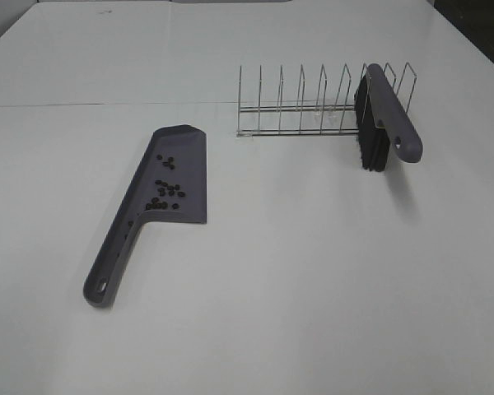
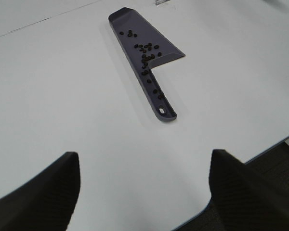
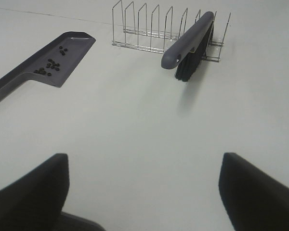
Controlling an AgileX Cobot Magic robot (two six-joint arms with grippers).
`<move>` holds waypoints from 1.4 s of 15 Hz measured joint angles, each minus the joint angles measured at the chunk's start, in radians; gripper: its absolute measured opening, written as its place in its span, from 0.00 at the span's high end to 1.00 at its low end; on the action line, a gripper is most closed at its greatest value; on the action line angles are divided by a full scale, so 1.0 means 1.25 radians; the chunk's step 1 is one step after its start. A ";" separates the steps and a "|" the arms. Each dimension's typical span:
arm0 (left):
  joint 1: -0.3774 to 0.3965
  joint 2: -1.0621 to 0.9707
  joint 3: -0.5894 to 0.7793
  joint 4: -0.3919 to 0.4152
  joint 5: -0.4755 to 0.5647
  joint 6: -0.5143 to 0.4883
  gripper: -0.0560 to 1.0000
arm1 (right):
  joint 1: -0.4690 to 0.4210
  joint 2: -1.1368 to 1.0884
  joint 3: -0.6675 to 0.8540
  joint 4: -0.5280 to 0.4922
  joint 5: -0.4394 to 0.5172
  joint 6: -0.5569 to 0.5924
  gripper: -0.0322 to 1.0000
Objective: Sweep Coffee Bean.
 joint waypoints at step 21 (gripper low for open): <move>0.234 -0.096 0.000 0.006 -0.002 -0.014 0.30 | -0.022 0.000 0.000 0.003 0.000 0.000 0.27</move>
